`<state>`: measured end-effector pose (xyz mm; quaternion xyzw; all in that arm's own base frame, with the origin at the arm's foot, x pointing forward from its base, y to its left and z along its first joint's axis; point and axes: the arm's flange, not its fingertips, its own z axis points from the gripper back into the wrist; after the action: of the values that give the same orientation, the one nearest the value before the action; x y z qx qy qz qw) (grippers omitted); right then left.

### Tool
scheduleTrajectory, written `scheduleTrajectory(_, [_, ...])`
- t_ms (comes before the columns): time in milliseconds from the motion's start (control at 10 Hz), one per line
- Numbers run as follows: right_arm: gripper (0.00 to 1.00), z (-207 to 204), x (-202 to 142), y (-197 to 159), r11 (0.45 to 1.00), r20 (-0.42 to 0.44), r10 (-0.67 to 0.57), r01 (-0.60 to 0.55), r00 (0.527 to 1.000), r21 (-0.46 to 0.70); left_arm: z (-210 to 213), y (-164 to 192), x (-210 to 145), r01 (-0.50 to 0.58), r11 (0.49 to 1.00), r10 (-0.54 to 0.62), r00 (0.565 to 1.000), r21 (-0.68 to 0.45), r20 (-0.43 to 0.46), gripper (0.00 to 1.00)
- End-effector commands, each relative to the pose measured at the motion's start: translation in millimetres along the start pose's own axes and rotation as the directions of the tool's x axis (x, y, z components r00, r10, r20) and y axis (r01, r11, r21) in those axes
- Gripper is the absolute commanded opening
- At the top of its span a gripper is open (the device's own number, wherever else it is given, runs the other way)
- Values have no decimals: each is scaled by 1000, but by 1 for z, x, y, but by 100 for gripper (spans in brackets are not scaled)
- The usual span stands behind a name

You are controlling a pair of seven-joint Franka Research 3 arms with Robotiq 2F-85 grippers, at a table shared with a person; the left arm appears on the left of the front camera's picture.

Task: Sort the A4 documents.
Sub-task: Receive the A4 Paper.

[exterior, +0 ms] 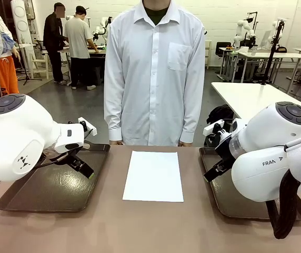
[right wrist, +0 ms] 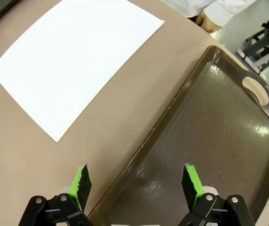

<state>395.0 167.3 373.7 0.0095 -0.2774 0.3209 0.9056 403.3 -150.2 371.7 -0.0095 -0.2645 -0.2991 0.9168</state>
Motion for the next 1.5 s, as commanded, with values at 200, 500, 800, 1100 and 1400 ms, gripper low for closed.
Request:
scheduleTrajectory(200, [100, 11, -6, -4, 999, 28, -17, 16, 999, 36, 12, 7, -4, -32, 999, 32, 999, 18, 14, 100])
scheduleTrajectory(500, [100, 57, -41, -43, 989, 154, -72, 51, 985, 137, 67, 28, -24, -44, 999, 46, 995, -20, 90, 100])
scheduleTrajectory(800, [100, 95, -78, -85, 977, 205, -92, 49, 974, 206, 122, 47, -45, 8, 996, 6, 987, -91, 162, 100])
scheduleTrajectory(1100, [100, 120, -112, -122, 956, 234, -116, 45, 965, 289, 169, 58, -64, 114, 992, -101, 970, -51, 220, 100])
scheduleTrajectory(1400, [100, 149, -143, -140, 948, 306, -153, 52, 940, 315, 190, 84, -88, 69, 996, -56, 971, -51, 232, 100])
